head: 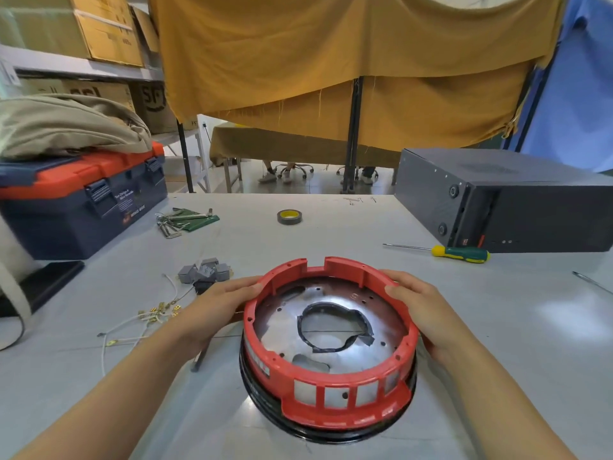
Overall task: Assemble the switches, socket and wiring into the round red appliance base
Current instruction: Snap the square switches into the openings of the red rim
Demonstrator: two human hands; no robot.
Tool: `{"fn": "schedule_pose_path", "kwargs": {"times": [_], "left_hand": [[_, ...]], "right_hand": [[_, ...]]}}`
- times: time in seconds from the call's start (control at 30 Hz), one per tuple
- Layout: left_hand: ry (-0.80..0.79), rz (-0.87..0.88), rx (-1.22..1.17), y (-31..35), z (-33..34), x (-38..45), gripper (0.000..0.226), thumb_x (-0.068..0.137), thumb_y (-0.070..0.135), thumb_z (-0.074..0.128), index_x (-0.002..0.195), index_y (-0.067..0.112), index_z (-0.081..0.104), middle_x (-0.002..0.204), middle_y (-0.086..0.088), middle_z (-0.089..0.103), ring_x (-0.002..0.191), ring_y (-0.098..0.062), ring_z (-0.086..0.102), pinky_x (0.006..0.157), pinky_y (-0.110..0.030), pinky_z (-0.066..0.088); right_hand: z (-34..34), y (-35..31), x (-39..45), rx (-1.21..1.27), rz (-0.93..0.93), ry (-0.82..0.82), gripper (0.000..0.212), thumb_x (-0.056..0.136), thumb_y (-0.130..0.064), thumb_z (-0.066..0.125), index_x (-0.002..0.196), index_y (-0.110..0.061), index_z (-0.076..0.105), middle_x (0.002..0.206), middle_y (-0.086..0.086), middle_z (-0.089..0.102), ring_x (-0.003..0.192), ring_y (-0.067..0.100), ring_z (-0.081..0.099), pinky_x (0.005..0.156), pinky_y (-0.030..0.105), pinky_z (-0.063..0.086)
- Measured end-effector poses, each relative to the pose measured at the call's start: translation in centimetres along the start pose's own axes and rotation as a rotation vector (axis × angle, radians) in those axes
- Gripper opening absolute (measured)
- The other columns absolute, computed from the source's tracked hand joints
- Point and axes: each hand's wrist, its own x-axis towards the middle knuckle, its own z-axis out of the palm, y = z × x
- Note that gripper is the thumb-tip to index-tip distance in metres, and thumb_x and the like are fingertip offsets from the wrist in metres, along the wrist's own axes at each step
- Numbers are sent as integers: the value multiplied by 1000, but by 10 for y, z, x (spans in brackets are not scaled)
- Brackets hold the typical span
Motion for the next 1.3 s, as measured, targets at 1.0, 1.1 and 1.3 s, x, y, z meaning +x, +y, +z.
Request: {"fn": "schedule_pose_path", "kwargs": {"times": [1.0, 1.1, 1.3], "left_hand": [[253, 171, 246, -10, -31, -10, 26, 92, 25, 58, 118, 30, 62, 119, 17, 62, 109, 6, 55, 89, -15, 39], [459, 162, 397, -14, -54, -8, 19, 89, 14, 62, 105, 22, 68, 110, 5, 66, 96, -5, 61, 79, -19, 44], [504, 108, 748, -20, -90, 9, 26, 87, 13, 61, 111, 21, 64, 120, -4, 56, 110, -19, 52, 94, -32, 41]], "right_hand": [[11, 16, 33, -94, -129, 256, 23, 90, -9, 57, 92, -30, 66, 96, -5, 69, 91, 19, 67, 86, 39, 54], [12, 17, 40, -84, -129, 302, 22, 87, -9, 59, 98, -25, 68, 99, 4, 70, 90, 24, 67, 87, 44, 54], [21, 20, 56, -25, -114, 318, 20, 84, -11, 60, 95, -24, 70, 100, 5, 70, 91, 26, 67, 88, 47, 53]]}}
